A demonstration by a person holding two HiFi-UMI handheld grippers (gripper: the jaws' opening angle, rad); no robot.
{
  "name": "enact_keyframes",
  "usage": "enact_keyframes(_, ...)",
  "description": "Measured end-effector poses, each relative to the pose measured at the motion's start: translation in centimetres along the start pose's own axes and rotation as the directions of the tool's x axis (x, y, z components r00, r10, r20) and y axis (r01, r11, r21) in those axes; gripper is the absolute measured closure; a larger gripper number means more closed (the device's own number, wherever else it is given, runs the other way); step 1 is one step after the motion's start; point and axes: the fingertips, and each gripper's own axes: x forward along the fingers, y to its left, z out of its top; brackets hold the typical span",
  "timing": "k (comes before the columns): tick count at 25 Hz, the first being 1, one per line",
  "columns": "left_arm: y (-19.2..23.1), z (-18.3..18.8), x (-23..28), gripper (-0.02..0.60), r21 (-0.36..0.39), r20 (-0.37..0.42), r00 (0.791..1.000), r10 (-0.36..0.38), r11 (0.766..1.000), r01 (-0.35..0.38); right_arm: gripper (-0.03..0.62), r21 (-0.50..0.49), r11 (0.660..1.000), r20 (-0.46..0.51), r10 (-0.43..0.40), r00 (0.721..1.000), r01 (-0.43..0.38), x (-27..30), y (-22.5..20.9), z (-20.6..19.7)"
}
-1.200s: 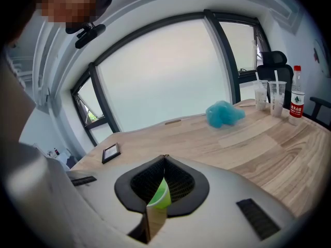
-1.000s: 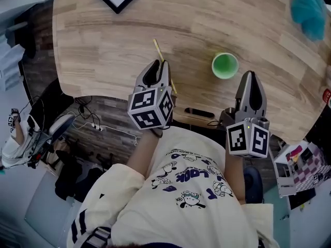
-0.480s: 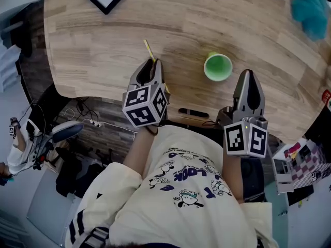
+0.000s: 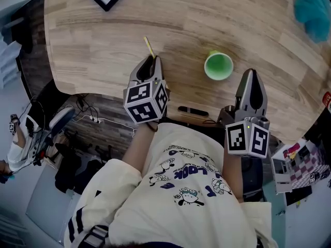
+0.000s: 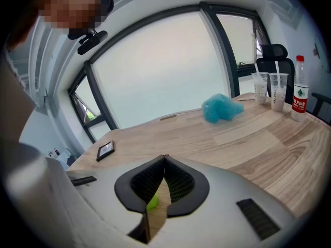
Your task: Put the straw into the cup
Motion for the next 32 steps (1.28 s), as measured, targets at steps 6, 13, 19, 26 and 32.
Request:
enact_keyframes(6, 0.3, 0.1, 0.1, 0.508, 0.025, 0.000, 1.000, 0.032, 0.999, -0.032, 0.599, 0.012, 1.000, 0.000, -0.016, 1.000, 0.016, -0.2, -0.5, -0.2)
enact_keyframes(13, 0.3, 0.1, 0.1, 0.526, 0.016, 0.004, 1.000, 0.028, 0.999, -0.028, 0.599, 0.010, 1.000, 0.003, -0.020, 1.000, 0.020, -0.7, -0.4, -0.1)
enact_keyframes(19, 0.3, 0.2, 0.2, 0.529, 0.023, 0.007, 1.000, 0.006, 1.000, -0.006, 0.599, 0.010, 1.000, 0.009, -0.027, 1.000, 0.027, -1.3, -0.7, -0.1)
enact_keyframes(26, 0.3, 0.6, -0.4, 0.531, 0.007, 0.019, 0.999, -0.031, 0.999, 0.031, 0.599, 0.006, 0.999, 0.029, -0.032, 0.999, 0.032, -2.2, -0.4, -0.1)
enact_keyframes(32, -0.3, 1.9, -2.4, 0.531, -0.029, 0.079, 0.992, -0.097, 0.995, 0.099, 0.599, 0.009, 1.000, 0.048, -0.028, 0.998, 0.027, -3.2, 0.3, 0.1)
